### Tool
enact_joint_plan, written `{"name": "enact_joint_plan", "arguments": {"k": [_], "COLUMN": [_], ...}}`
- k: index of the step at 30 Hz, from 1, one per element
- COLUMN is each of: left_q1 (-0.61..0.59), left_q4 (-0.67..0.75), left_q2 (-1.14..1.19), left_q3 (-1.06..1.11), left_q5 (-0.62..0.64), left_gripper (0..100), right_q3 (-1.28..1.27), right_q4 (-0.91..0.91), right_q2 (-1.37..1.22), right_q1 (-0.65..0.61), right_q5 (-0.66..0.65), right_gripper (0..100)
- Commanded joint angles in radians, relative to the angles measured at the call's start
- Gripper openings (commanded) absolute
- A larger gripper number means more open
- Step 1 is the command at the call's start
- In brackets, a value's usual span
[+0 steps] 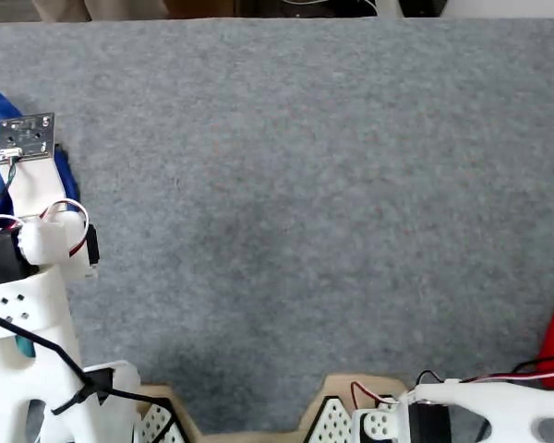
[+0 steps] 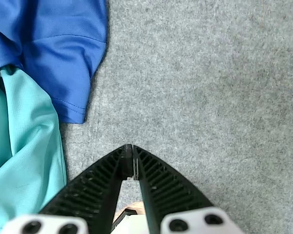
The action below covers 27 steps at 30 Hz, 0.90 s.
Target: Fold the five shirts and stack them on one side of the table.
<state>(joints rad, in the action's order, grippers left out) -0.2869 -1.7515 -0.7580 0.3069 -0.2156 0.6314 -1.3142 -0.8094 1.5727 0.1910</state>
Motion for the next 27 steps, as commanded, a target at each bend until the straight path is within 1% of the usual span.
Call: {"name": "enact_joint_plan", "arguments": {"k": [1,3,4,9,11,15,18,22,27], "left_q1": [-0.005,-0.005,-0.005,-0.005,-0.005,-0.008,-0.009,-0.012,-0.012], "left_q4": [-0.006,-0.006,-0.006,-0.006,-0.006,-0.006,-0.006,-0.006,-0.006], "left_q2": [-0.008,-0.007,-0.007,-0.007,-0.007,-0.007,-0.007,-0.010,-0.008], "left_q3": [0.000,0.000,0.000,0.000,0.000,0.000,0.000,-0.002,-0.002], "left_q5": [0.000,0.000,0.000,-0.002,-0.002,-0.002,-0.002,-0.003,-0.005], "left_gripper": [2,2,2,2,2,2,2,2,2], "right_q3": [0.054,0.053,0.053,0.054,0.077,0.226,0.371,0.489,0.515], "right_q4": [0.011,0.003,-0.017,-0.112,-0.152,-0.315,-0.468,-0.471,-0.473], "right_q2": [0.007,0.007,0.010,0.012,0.015,0.035,0.054,0.105,0.222], "right_q1": [0.018,0.018,0.018,0.016,0.016,0.013,-0.025,-0.087,-0.168], "right_q5": [-0.012,-0.026,-0.041,-0.061,-0.061,-0.060,-0.060,-0.058,-0.058], "right_gripper": [0.6,3.1,6.5,30.8,36.1,36.5,36.5,36.4,35.2]}}
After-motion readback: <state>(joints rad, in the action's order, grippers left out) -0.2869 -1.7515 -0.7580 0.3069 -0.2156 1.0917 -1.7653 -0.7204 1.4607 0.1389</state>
